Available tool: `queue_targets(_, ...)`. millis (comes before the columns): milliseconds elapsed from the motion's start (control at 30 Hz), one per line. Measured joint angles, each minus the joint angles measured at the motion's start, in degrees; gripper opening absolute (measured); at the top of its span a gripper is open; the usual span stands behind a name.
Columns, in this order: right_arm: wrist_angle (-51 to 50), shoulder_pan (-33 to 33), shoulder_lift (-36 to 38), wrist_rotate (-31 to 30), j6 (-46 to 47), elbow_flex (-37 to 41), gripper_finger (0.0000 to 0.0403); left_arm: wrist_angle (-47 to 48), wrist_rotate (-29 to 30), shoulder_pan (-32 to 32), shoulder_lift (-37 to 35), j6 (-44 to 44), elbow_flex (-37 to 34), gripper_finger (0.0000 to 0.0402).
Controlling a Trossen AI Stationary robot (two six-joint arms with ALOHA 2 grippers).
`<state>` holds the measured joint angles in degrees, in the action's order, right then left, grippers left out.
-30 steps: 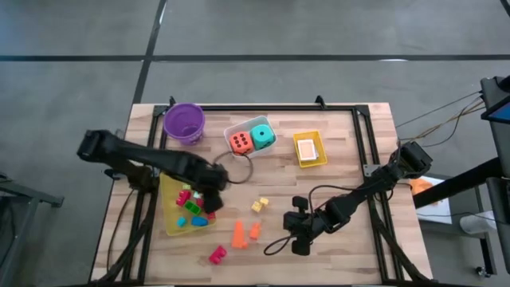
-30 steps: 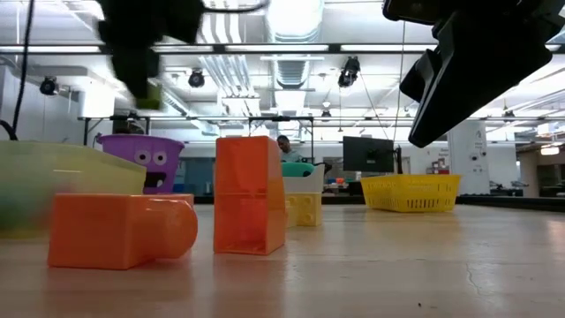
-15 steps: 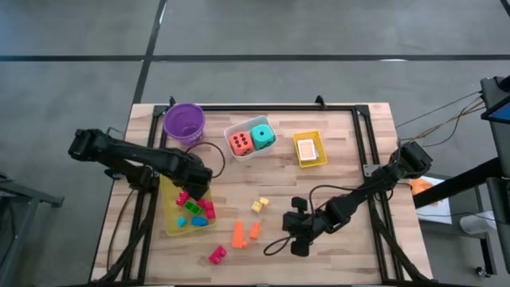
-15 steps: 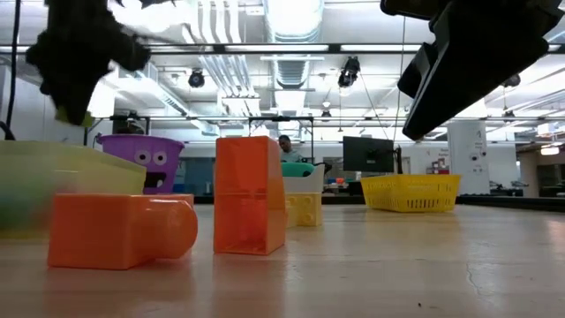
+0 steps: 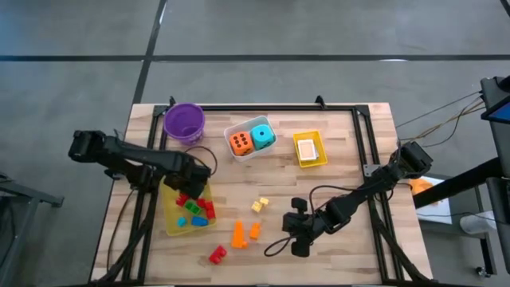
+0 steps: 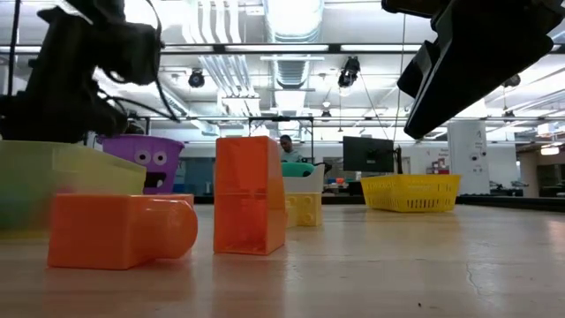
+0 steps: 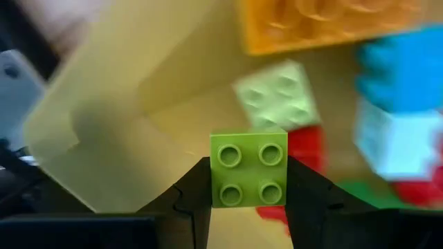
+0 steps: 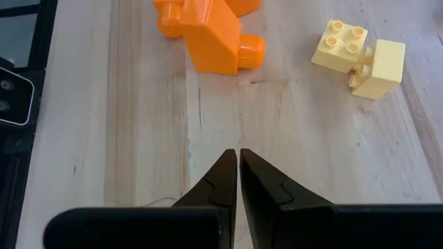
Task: Pick & Place Toys
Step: Put the green game piece into the light yellow bin
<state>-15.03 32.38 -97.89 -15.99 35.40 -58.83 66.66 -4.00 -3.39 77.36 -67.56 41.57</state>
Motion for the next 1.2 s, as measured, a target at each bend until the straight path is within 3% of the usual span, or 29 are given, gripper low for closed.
queue_targets(500, 0.3, 0.3, 0.0, 1.5, 0.0, 0.0, 0.0019, -8.0, 0.7, 7.6, 0.0, -2.5, -2.7, 0.0126)
queue_targets(1200, 0.8, 0.4, 0.0, 1.5, -1.1, -0.3, 0.0019, -17.4, -1.1, 7.9, 0.1, -1.7, -8.8, 0.0128)
